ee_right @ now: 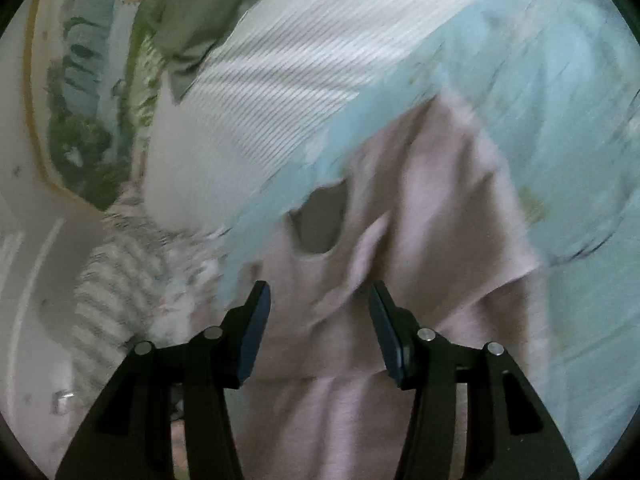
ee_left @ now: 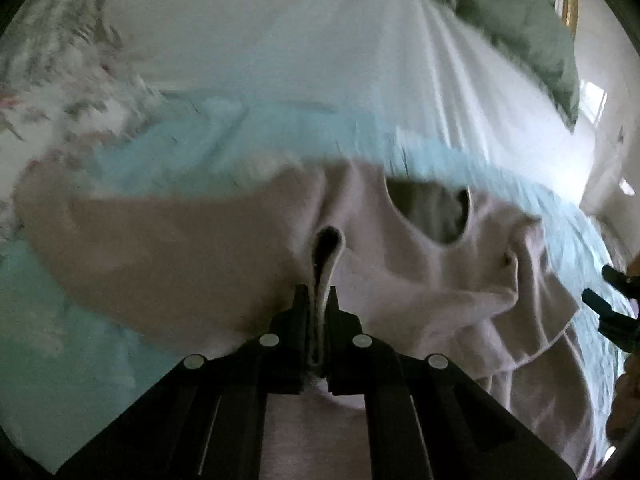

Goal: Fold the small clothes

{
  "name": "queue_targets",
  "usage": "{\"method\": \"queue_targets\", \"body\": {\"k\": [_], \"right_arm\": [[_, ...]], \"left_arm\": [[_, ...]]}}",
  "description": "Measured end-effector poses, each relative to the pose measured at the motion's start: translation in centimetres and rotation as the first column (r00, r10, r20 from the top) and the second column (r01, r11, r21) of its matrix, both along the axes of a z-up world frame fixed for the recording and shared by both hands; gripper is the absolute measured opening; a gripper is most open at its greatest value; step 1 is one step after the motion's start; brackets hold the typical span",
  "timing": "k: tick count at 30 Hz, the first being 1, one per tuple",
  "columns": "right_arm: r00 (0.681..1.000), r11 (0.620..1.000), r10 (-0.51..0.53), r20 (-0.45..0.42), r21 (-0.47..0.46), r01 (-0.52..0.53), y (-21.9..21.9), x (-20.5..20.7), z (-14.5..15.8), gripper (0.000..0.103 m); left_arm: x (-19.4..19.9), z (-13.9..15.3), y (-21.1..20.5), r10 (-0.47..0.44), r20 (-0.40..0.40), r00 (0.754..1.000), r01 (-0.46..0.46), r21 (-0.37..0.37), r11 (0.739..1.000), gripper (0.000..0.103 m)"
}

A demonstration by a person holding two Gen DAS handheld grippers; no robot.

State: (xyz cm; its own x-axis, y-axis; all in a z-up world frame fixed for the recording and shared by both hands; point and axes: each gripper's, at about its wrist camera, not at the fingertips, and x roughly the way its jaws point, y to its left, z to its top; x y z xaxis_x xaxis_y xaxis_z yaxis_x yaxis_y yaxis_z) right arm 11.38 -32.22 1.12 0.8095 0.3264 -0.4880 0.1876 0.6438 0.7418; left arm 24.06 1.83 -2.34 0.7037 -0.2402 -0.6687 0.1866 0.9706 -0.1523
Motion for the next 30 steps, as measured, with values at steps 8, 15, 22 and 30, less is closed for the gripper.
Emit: {"method": "queue_targets", "body": {"k": [8, 15, 22, 30], "right_arm": [[0.983, 0.968, -0.095, -0.159, -0.247, 0.054, -6.5, 4.3, -1.1, 0.053], [0.964, 0.964, 0.046, -0.262, -0.242, -0.112, -5.7, 8.4, -5.2, 0.006], [0.968, 0.954, -0.050, -0.246, -0.298, -0.027, -8.4, 5.6, -2.5, 0.007], [0.935, 0.903, -0.126, -0.332, -0.428, -0.030, -7.5, 5.4, -2.8, 0.014]], "left_arm": [[1.3, -0.9, 3.2, 0.132, 0.000, 0.991, -0.132, -0.028, 0.991, 0.004], [0.7, -1.6, 2.3, 0.098, -0.005, 0.995, -0.098, -0.019, 0.995, 0.004], [0.7, -1.2, 0.8, 0.065, 0.003, 0.998, -0.065, -0.026, 0.998, 0.004], [0.8, -3.3, 0.6, 0.038, -0.035, 0.999, -0.038, 0.018, 0.999, 0.005]]}}
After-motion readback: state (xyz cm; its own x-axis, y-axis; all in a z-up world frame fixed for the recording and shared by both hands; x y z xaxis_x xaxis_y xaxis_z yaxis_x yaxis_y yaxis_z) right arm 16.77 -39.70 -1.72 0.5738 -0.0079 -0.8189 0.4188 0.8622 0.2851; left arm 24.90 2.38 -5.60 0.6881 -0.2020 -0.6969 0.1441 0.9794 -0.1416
